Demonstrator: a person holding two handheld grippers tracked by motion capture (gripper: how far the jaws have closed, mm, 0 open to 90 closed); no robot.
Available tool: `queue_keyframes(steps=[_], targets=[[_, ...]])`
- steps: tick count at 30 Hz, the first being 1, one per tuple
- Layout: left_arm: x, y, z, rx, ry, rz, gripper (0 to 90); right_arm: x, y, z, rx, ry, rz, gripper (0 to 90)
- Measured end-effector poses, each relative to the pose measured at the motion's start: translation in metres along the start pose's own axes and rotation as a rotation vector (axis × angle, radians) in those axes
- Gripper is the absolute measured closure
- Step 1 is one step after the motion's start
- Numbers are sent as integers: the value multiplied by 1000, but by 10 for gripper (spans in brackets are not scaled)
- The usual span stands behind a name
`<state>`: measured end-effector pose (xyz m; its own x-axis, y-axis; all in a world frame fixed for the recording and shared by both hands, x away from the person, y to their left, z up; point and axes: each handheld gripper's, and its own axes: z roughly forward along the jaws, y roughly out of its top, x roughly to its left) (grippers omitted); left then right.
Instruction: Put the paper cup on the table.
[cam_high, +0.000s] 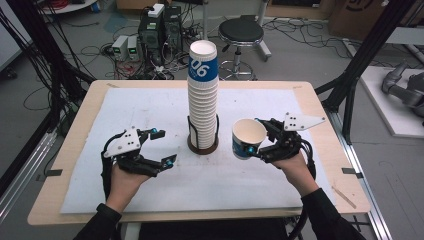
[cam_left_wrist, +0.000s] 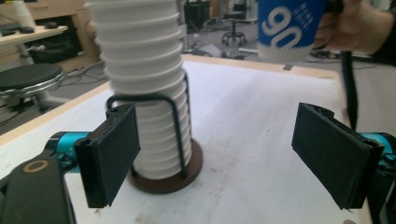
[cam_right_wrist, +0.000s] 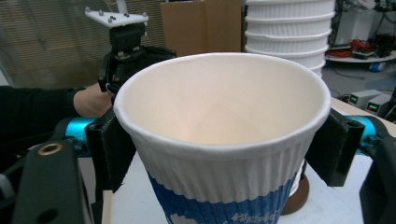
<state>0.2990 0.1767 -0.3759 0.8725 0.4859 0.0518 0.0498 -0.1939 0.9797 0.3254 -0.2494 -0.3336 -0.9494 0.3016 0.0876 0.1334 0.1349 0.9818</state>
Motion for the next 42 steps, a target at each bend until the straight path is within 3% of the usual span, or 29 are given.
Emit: queue_keyframes(steps=[5,18,22,36,42], targets=[[5,-7,-2,4,19,-28,152,-4,0,-5,-3,-24,3,208],[4,-9,4,23,-5,-25,152,-24,-4,-20,2,-130,13,208],[6,-9,3,-9,-20,-54,152,-30,-6,-23,7,-163,14,208],[6,-9,5,-10,-22,-50,152,-59,-14,-28,26,-259,37,208],[6,-9,5,-12,-35,-50,152,-71,-19,-26,35,-278,52,208]])
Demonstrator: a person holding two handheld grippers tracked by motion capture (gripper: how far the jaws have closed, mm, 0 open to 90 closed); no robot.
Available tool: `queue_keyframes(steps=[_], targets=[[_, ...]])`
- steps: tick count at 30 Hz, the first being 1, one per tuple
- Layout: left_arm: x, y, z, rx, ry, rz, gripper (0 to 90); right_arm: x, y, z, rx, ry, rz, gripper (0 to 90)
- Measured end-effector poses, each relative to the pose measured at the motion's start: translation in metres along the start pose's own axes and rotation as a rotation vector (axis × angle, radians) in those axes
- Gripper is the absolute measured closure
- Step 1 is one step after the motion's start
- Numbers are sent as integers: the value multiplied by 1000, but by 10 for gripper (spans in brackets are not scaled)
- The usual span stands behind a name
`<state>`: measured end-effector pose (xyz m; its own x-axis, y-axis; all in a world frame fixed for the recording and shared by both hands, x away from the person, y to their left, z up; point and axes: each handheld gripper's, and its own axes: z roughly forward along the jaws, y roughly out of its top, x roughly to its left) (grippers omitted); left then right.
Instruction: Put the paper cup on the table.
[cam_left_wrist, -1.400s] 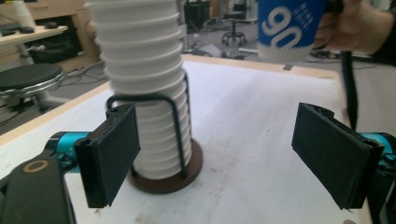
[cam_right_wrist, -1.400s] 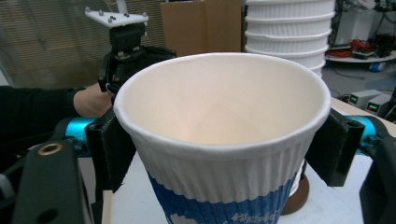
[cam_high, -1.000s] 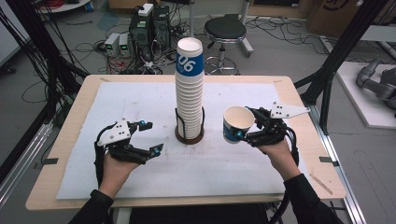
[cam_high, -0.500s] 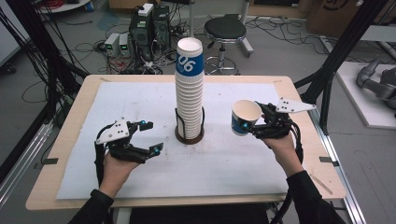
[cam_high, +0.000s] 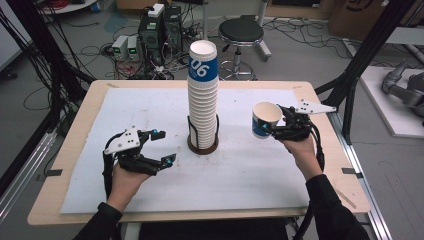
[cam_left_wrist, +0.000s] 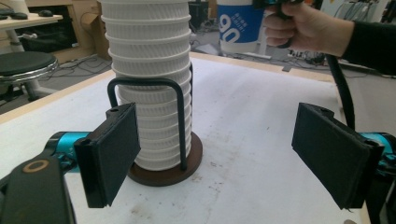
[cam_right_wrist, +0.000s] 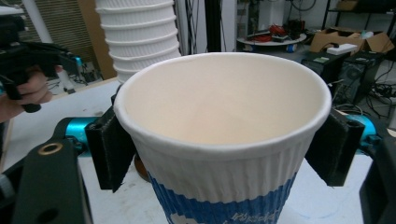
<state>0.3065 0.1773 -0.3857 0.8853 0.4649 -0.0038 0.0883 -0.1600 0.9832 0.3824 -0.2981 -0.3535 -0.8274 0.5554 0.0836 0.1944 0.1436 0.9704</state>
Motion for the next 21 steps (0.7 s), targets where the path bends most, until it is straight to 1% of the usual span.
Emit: queue_keyframes(steps=[2,4,6,10,13,16,18,20,21], targets=[[0,0,0,1,2,4,152,-3,-1,2,1,-1,4,208],[-1,0,-1,0,3,0,152,-6,-3,5,0,-11,-3,208],[0,0,-1,1,3,2,152,-10,-5,8,0,-19,4,206],[-1,0,-1,-4,-1,-1,152,-15,-7,13,-11,-67,-4,206],[-1,0,-1,-3,0,0,152,-18,-9,15,-11,-82,5,206],[-1,-1,-1,-1,-2,3,152,-22,-11,18,-4,-114,12,207],[-1,-1,-1,1,-2,5,152,-24,-12,19,-2,-125,25,207],[-1,-1,0,0,-5,5,152,-27,-14,21,-10,-147,35,207],[-1,-1,0,1,-4,6,152,-29,-15,22,-14,-145,48,206]])
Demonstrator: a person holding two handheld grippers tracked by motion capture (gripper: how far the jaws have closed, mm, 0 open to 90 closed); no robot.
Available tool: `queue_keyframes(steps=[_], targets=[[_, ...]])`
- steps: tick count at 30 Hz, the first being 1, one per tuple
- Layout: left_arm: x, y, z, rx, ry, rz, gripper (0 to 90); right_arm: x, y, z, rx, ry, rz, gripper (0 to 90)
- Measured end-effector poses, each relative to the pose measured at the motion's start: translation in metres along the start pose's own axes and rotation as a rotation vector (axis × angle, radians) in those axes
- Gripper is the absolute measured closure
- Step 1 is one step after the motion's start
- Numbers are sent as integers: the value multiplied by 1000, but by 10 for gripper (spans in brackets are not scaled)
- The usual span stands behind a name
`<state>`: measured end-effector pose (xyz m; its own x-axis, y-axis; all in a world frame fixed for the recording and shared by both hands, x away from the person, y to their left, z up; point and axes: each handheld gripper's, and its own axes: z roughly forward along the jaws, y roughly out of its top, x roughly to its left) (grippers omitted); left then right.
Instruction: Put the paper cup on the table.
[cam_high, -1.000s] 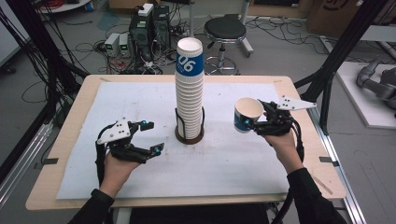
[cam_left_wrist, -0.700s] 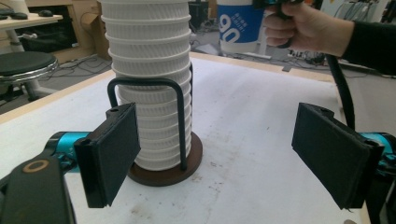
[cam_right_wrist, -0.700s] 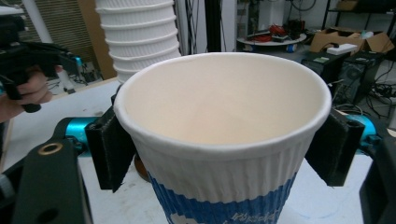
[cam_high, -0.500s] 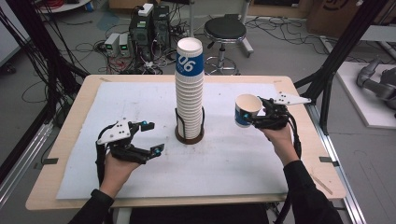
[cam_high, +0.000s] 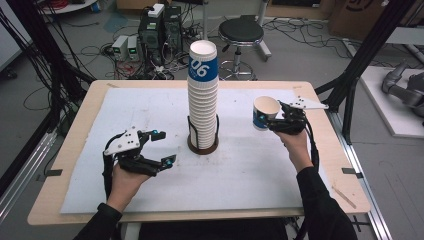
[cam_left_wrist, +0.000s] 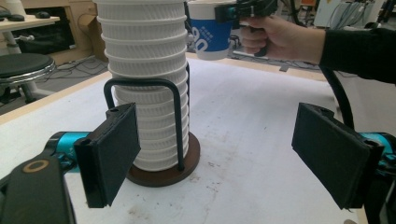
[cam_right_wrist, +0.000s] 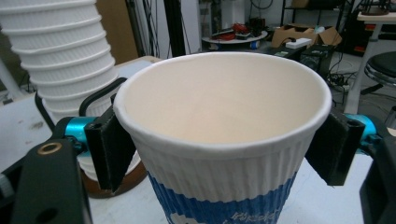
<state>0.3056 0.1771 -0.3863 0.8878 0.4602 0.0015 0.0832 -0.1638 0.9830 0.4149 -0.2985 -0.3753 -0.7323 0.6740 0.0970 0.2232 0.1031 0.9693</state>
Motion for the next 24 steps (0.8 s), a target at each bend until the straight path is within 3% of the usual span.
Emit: queue_keyframes(steps=[15,24], targets=[[0,-1,-1,5,4,0,152,-18,-21,19,58,-92,66,207],[-1,-1,0,6,5,1,152,-25,-30,22,87,-120,98,207]])
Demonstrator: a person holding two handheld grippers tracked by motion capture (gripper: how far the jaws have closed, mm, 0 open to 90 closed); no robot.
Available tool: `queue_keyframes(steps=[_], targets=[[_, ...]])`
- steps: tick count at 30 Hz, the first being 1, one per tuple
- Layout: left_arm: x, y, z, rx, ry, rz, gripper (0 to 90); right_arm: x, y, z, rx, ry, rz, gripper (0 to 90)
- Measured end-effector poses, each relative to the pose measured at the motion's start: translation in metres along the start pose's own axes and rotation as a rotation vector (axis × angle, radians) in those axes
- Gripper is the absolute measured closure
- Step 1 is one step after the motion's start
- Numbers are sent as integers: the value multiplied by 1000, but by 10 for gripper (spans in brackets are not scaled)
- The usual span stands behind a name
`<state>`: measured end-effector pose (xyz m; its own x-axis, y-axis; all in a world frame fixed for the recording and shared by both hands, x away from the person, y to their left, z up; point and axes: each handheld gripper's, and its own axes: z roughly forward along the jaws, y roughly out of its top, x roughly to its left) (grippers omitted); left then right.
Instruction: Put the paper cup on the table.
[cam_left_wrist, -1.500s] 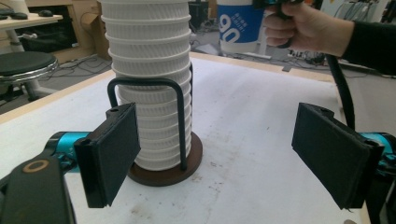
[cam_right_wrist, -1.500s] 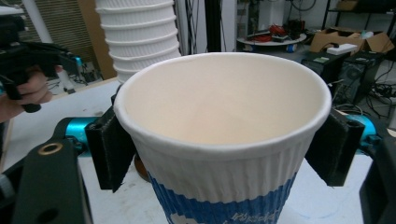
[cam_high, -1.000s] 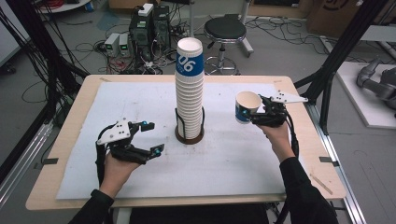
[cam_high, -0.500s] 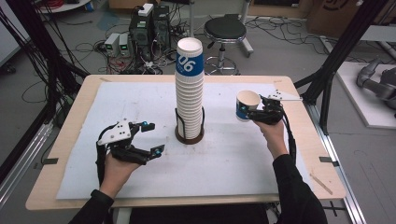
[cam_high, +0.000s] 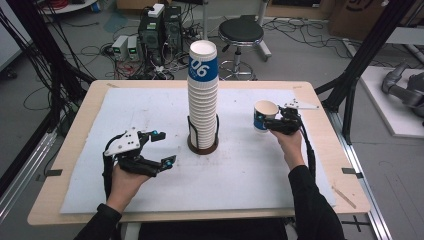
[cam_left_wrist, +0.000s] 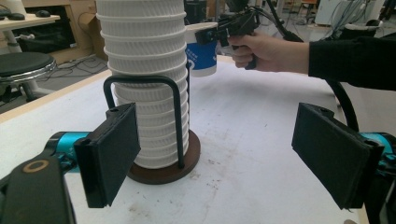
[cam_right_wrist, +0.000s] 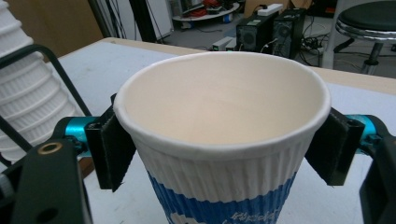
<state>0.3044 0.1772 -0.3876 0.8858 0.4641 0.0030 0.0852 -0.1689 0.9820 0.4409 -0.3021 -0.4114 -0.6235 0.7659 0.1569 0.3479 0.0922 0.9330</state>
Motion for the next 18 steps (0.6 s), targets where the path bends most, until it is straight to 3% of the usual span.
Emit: queue_keyframes(steps=[18], targets=[[-1,0,2,2,-6,6,152,-9,-13,10,27,-32,39,209]])
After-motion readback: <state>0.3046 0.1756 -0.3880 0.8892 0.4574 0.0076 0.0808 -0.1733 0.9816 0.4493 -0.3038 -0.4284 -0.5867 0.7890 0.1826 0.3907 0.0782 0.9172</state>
